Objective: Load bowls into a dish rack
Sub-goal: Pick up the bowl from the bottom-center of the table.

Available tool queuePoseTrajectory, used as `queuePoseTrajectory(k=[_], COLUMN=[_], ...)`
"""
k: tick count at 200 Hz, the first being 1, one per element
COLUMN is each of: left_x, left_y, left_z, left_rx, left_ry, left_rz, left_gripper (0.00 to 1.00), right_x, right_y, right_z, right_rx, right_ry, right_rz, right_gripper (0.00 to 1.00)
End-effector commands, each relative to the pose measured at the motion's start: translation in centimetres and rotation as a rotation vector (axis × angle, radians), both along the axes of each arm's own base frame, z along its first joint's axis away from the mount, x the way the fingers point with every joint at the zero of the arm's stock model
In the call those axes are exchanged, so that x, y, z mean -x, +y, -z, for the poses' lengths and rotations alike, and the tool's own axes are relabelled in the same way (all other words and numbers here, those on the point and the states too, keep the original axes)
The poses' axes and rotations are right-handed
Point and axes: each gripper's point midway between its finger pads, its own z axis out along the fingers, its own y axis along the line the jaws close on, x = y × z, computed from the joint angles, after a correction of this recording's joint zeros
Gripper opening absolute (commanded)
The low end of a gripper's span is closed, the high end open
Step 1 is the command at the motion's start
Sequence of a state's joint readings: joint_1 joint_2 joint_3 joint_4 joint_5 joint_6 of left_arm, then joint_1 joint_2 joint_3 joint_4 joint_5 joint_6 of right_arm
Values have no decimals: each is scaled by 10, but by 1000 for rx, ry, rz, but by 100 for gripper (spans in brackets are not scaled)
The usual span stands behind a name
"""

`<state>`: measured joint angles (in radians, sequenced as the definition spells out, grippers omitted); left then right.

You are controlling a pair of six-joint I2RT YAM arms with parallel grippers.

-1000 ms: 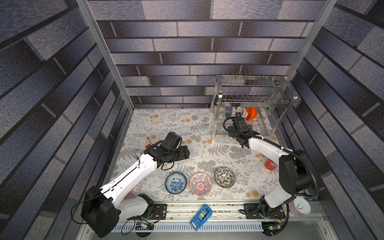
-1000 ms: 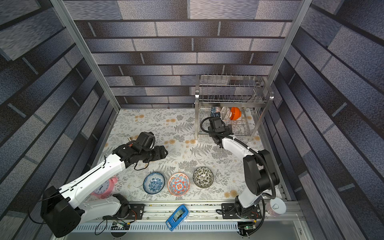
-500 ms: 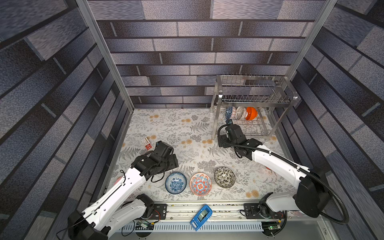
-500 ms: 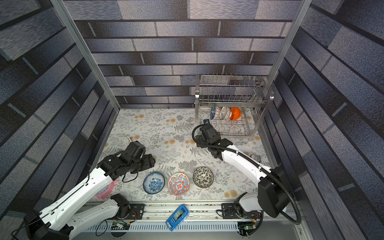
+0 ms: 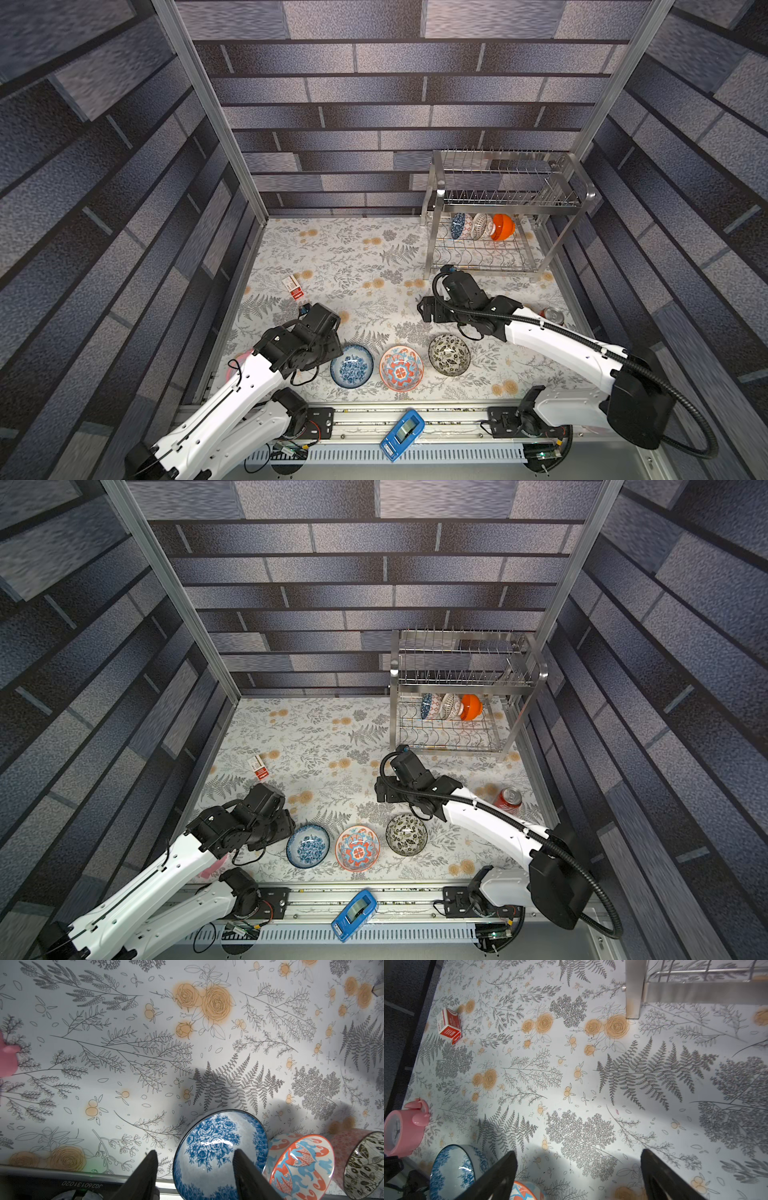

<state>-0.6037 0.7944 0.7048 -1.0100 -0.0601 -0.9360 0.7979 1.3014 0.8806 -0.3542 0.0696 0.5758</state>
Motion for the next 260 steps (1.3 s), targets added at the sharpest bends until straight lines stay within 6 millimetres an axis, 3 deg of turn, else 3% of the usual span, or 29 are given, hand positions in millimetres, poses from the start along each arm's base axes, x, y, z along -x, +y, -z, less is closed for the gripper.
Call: queuePoseTrajectory(k=[1,56,122,190,260], left_x=[14,28,37,41,40], left_y=[6,2,3,-2,-4], left_z=[12,25,40,52,57], left_rx=[-14,-19,-55,-60,-54], left_ry=[54,87,136,165,157], left_rz=[-21,6,30,59,68], left_gripper=[60,55,52,42,30], right_x=[10,16,19,14,14], right_y=[16,30,29,27,27], right_z=[6,9,6,-11,-13], right_rx=[-40,-52,-57,-39,-25], right_ry=[58,76,74,32,31], right_rz=[-8,-35,-38,-49,-55], right_gripper=[93,93,93,94,94])
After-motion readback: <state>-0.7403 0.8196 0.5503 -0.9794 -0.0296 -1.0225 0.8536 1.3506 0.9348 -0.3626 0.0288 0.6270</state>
